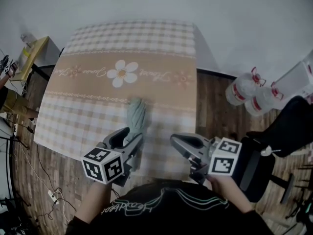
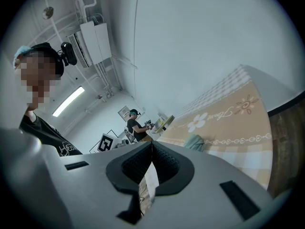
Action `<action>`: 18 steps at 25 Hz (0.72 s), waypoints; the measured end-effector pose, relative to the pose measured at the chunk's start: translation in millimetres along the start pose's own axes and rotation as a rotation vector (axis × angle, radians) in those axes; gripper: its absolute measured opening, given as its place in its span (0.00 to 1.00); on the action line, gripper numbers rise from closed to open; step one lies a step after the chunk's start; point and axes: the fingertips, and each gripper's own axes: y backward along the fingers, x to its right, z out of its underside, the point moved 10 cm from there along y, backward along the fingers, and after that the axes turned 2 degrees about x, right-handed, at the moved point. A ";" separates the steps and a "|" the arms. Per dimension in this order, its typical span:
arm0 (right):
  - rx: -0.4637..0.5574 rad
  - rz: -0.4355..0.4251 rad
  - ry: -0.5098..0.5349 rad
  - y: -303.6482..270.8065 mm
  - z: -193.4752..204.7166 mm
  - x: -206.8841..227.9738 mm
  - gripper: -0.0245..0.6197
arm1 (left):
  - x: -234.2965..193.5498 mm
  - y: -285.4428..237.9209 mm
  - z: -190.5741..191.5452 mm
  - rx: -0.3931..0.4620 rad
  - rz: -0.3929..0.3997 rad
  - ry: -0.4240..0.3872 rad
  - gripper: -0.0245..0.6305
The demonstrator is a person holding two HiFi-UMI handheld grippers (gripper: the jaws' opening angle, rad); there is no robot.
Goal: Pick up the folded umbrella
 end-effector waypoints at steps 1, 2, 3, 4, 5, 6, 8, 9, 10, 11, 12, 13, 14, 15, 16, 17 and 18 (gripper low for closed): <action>-0.001 0.002 -0.004 1.4 -1.3 4.4 0.06 | -2.6 -5.1 0.8 -0.011 -0.017 0.001 0.37; -0.002 0.003 -0.007 2.8 -2.9 8.7 0.06 | -5.6 -10.9 1.8 -0.025 -0.035 0.000 0.40; -0.003 0.004 -0.009 3.9 -4.6 13.1 0.06 | -9.1 -17.4 3.0 -0.041 -0.055 -0.002 0.41; -0.004 0.004 -0.011 4.7 -6.4 17.6 0.06 | -13.1 -24.6 4.3 -0.058 -0.076 -0.004 0.42; -0.006 0.006 -0.012 5.0 -7.7 22.4 0.06 | -17.1 -31.8 5.6 -0.077 -0.097 -0.007 0.44; -0.007 0.008 -0.015 4.9 -7.9 27.1 0.06 | -20.8 -38.1 7.1 -0.093 -0.117 -0.010 0.45; -0.011 0.009 -0.030 3.2 -5.2 35.1 0.06 | -27.4 -46.9 10.7 -0.117 -0.152 -0.012 0.47; -0.014 0.008 -0.038 2.0 -3.7 38.4 0.06 | -30.3 -50.5 12.5 -0.125 -0.168 -0.010 0.47; -0.017 0.007 -0.045 0.8 -2.9 41.2 0.06 | -33.1 -54.2 14.3 -0.133 -0.186 -0.008 0.49; -0.020 0.005 -0.051 -0.1 -2.4 43.7 0.06 | -36.0 -58.0 16.1 -0.141 -0.205 -0.007 0.50; -0.023 0.004 -0.055 -0.8 -2.0 45.9 0.06 | -39.1 -61.6 18.4 -0.152 -0.223 -0.008 0.51; -0.027 0.003 -0.059 -1.5 -1.6 48.0 0.06 | -42.6 -65.0 21.2 -0.166 -0.239 -0.008 0.53; -0.031 0.003 -0.064 -1.8 -1.3 49.9 0.06 | -46.2 -68.5 24.8 -0.183 -0.249 -0.007 0.53; -0.035 0.003 -0.069 -1.9 -1.5 51.5 0.06 | -49.6 -72.2 28.7 -0.200 -0.257 -0.005 0.53; -0.041 0.003 -0.072 -2.0 -2.3 52.8 0.06 | -52.7 -75.9 32.5 -0.216 -0.262 -0.003 0.54; -0.047 0.003 -0.073 -2.1 -3.4 53.9 0.06 | -55.3 -79.2 35.5 -0.229 -0.268 -0.002 0.54; -0.051 0.004 -0.071 -2.5 -4.7 55.1 0.06 | -57.8 -81.9 37.9 -0.239 -0.274 0.000 0.54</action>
